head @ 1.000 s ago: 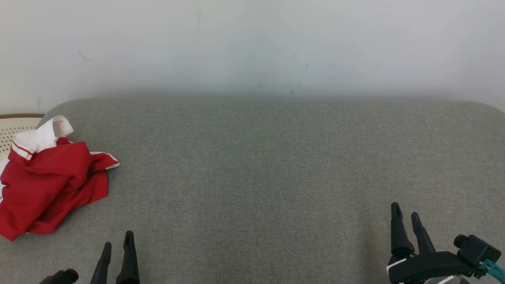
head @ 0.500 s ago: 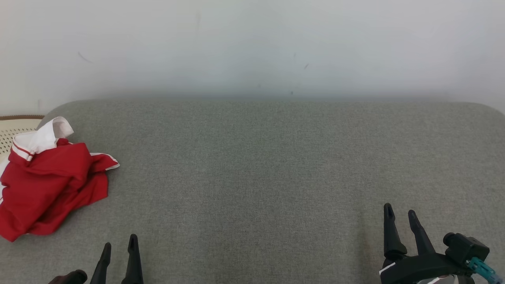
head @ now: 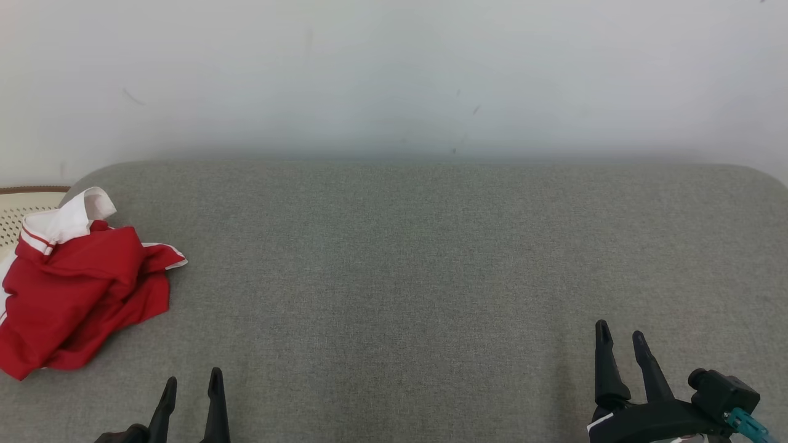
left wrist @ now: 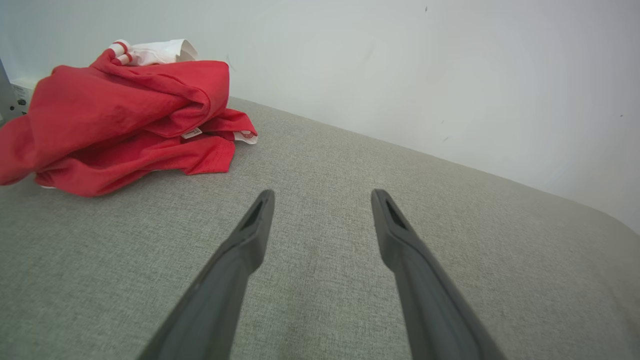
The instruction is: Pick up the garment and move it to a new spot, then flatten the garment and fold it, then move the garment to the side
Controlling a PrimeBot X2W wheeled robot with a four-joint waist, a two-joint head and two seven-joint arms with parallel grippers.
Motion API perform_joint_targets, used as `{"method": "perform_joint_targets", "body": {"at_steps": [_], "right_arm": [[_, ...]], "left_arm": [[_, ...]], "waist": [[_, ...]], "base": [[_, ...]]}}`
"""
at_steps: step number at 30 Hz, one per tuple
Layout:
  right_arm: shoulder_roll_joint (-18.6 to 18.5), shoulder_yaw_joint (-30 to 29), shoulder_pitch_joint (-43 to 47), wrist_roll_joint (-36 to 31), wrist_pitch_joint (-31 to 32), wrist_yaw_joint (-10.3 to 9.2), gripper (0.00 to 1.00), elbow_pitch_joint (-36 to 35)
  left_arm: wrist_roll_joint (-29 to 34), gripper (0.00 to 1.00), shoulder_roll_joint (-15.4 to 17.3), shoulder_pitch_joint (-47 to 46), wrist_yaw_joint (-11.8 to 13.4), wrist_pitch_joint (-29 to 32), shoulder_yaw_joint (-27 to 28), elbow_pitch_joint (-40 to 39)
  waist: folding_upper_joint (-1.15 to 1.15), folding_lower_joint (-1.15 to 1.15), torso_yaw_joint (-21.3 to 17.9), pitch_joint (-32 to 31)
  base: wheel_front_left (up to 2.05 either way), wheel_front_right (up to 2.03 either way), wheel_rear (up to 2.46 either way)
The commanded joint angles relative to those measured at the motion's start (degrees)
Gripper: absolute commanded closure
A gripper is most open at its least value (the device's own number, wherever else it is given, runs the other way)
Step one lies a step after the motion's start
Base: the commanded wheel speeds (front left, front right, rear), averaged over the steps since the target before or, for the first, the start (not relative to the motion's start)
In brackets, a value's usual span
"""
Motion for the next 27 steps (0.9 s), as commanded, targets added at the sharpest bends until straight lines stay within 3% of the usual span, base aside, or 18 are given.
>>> {"method": "perform_joint_targets", "body": {"at_steps": [1, 10, 27], "right_arm": [[-0.07, 0.36, -0.10, -0.60, -0.46, 0.04, 0.00, -0.27], [-0.13, 1.24, -0.60, -9.16, -1.63, 0.05, 0.00, -0.54], [-0.07, 2.40, 0.09, -16.22, -3.43, 0.06, 0.00, -1.17]], "left_arm": [[1.69, 0.00, 0.56, 0.02, 0.41, -0.51, -0.07, -0.58], [6.30, 0.00, 0.71, 0.31, 1.14, -1.66, -0.83, -1.22], [14.02, 0.00, 1.09, 0.75, 2.39, -3.40, -1.81, -2.15]], "waist": [[0.00, 0.00, 0.00, -0.03], [0.00, 0.00, 0.16, -0.14], [0.00, 0.00, 0.40, 0.01]], "base": [[0.00, 0.00, 0.00], [0.00, 0.00, 0.00], [0.00, 0.00, 0.00]]}}
